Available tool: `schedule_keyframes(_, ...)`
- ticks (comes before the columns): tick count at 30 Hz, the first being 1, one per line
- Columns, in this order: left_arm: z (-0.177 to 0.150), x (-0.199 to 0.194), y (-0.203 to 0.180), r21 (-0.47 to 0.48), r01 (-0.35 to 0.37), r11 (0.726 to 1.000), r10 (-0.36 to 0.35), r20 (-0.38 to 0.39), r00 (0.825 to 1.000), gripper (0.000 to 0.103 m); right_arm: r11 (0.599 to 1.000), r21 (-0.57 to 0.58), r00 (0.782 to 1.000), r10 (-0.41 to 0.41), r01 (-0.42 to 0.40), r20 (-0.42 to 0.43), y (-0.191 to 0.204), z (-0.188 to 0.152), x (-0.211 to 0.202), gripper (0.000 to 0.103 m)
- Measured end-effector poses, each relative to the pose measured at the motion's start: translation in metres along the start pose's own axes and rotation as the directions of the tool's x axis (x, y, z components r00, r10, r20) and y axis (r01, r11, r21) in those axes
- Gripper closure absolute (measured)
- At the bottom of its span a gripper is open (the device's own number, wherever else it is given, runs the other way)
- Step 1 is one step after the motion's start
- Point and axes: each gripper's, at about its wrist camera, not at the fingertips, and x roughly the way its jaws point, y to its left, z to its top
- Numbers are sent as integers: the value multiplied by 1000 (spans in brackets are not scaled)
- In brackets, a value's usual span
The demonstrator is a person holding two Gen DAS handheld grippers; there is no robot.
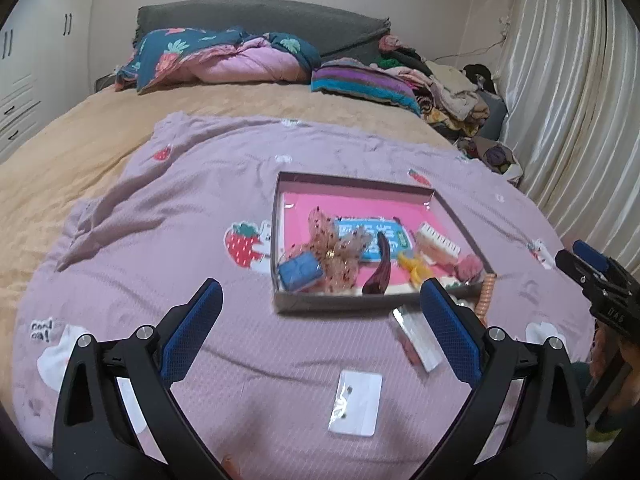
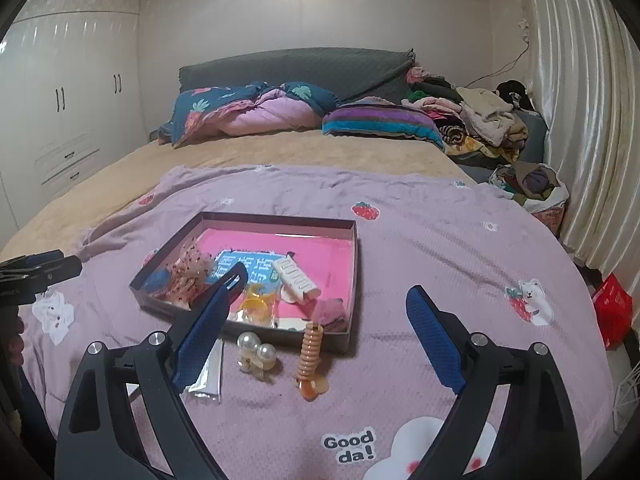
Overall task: Organize jewelry
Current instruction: 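Withdraw both open tools from the tray toward the remaining accessories, then grasp the white earring card with the left tool while the right tool grasps the pearl hair clip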
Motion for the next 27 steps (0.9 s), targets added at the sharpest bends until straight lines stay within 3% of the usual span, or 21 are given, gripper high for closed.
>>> schedule_keyframes(11, -25, -3, 2, 10, -19, 1000, 20, -45, 999, 11, 999, -33, 999, 20, -21, -45, 14, -22, 0, 14)
schedule_keyframes(22, -62, 10, -3, 13, 20, 1000, -17, -138, 990, 11, 1000, -25, 995, 15, -18, -102, 13, -45, 11, 14)
schedule_keyframes(27, -78, 19, -8, 35, 30, 999, -23, -181, 983, 11, 998, -22, 991, 51, -54, -125, 16, -51, 14, 14)
